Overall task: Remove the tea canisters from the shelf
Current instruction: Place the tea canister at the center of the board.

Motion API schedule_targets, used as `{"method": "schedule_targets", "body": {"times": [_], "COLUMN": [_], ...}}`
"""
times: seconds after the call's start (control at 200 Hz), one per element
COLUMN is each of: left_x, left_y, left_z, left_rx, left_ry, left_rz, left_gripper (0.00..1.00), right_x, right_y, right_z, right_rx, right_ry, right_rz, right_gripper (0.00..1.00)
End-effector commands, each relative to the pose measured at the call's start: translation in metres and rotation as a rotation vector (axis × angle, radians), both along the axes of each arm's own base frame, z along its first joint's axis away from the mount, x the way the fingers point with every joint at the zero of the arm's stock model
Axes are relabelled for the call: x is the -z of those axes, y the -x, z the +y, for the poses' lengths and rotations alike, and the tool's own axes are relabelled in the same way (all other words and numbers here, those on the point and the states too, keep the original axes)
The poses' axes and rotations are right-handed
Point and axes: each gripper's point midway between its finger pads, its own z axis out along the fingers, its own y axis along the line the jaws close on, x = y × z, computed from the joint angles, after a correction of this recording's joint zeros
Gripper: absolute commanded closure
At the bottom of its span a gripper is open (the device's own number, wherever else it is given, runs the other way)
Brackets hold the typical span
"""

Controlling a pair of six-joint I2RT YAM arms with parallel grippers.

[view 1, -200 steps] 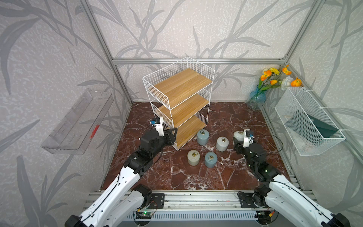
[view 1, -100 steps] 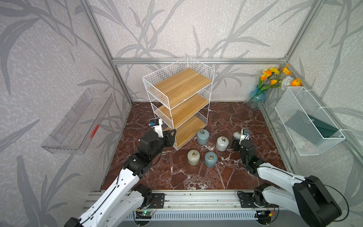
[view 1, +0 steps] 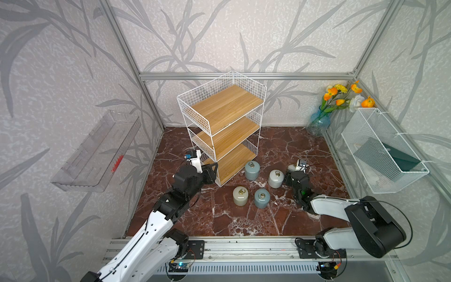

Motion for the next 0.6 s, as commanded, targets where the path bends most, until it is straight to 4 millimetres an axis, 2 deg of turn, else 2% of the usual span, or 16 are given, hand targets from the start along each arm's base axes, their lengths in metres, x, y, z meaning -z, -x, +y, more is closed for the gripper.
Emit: {"method": "schedule_targets", "body": {"times": [0.0,0.14,0.33,0.595], "left_x": [0.004,0.007,0.009,0.008], "left_y": [0.001,0.003,0.007,0.017], "left_z": [0.001,0.000,0.002,0.008], "left_rx": [-0.005,-0.003,-0.002,-0.007], "left_ry": [-0.002,0.005,0.013,0.018], "left_rz": [0.006,0.012,0.011,0.005], "left_gripper": [0.57,0.57,0.57,0.57], "right_x": [-0.025,-0.018,0.001,0.030], "right_y": [0.002,0.022,0.042,0.073], "right_z": [0.003,0.008,0.019,0.021], "right_rx": [0.047,0.096,0.111,0.202], "right_ry": [-0.024,0.009,0.098,0.175], "right_rz": [-0.100,-0.084,-0.055,-0.068], "right_gripper": [0.38,0.38,0.36,0.35]}}
